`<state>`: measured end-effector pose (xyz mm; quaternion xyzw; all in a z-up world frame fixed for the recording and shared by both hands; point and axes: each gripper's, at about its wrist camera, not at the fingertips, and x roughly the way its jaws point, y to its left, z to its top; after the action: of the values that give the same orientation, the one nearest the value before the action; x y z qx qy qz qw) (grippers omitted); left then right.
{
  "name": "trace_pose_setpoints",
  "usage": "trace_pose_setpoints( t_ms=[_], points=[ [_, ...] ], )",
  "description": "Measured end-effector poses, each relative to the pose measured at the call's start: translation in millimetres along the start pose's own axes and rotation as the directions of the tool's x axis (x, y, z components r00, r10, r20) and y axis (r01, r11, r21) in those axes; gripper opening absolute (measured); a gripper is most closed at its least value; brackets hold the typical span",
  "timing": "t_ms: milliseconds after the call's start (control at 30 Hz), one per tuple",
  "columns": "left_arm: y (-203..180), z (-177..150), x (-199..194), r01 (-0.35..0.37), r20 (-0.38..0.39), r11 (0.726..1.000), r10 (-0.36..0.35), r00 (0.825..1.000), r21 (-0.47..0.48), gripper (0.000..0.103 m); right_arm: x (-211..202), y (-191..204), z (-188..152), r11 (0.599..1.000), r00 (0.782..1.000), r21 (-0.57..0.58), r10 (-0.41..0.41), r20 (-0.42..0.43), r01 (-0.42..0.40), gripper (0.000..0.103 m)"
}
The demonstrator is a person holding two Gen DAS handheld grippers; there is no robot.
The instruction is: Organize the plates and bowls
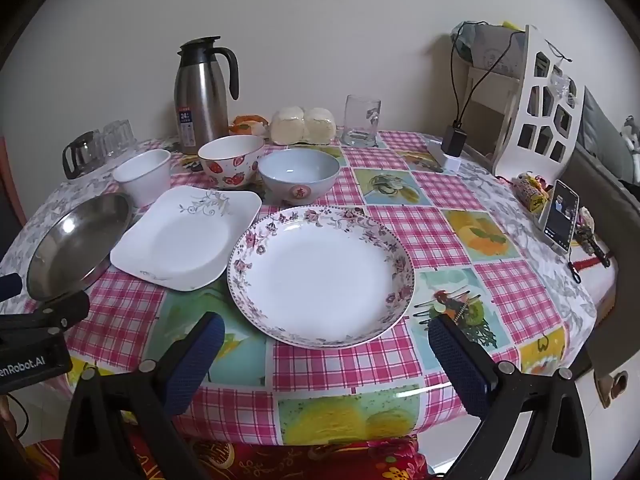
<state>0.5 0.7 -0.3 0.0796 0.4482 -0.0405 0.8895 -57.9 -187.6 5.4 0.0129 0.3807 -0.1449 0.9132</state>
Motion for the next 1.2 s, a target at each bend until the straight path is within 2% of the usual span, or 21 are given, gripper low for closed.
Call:
trace_pose_setpoints(
  t_ms=[1200],
  points=[
    [1,-2,4,0.025,-0.022,1.000,-0.026,0.999,-0.013,0.103,8,-3,-4,1.000,1.000,0.014,0.006,-0.030,-0.006,0.103]
  ],
)
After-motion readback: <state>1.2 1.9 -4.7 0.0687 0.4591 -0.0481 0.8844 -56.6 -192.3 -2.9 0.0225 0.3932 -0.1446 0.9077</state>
